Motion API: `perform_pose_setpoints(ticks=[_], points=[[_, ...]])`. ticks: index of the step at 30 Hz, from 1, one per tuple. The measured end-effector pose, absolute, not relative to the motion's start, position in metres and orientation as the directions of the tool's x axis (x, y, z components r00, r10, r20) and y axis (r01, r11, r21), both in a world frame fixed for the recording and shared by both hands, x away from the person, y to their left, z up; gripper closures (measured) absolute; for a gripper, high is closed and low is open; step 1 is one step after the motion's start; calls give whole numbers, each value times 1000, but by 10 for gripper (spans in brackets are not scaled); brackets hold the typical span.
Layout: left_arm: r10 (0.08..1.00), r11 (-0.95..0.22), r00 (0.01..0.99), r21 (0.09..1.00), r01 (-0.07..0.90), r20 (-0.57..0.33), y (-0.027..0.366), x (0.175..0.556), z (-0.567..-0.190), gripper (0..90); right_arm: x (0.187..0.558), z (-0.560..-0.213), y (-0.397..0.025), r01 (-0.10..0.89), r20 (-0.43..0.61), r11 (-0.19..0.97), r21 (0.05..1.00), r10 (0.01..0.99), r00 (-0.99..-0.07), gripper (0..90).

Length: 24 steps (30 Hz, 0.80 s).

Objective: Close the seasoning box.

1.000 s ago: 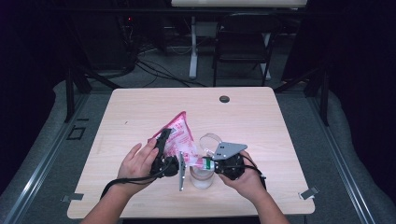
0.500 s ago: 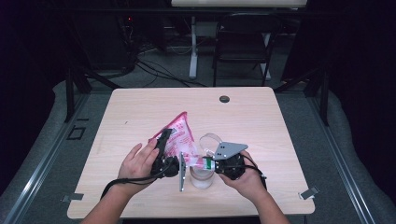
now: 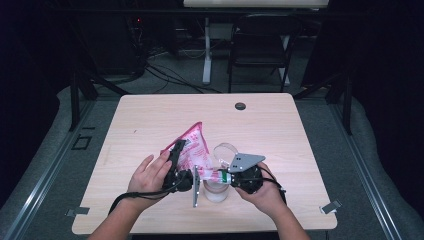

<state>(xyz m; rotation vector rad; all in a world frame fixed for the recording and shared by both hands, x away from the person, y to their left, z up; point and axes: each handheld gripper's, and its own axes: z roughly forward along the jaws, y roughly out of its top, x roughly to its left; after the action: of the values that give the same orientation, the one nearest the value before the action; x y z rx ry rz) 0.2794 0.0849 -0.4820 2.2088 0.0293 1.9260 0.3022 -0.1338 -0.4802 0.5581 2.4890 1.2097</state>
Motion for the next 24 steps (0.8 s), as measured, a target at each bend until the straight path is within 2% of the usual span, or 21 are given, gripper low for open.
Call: perform_pose_setpoints(ticks=[24], points=[[147, -976, 135, 165, -138, 980, 83, 280, -480, 609, 302, -486, -133, 212, -108, 572, 792, 473, -874, 900]])
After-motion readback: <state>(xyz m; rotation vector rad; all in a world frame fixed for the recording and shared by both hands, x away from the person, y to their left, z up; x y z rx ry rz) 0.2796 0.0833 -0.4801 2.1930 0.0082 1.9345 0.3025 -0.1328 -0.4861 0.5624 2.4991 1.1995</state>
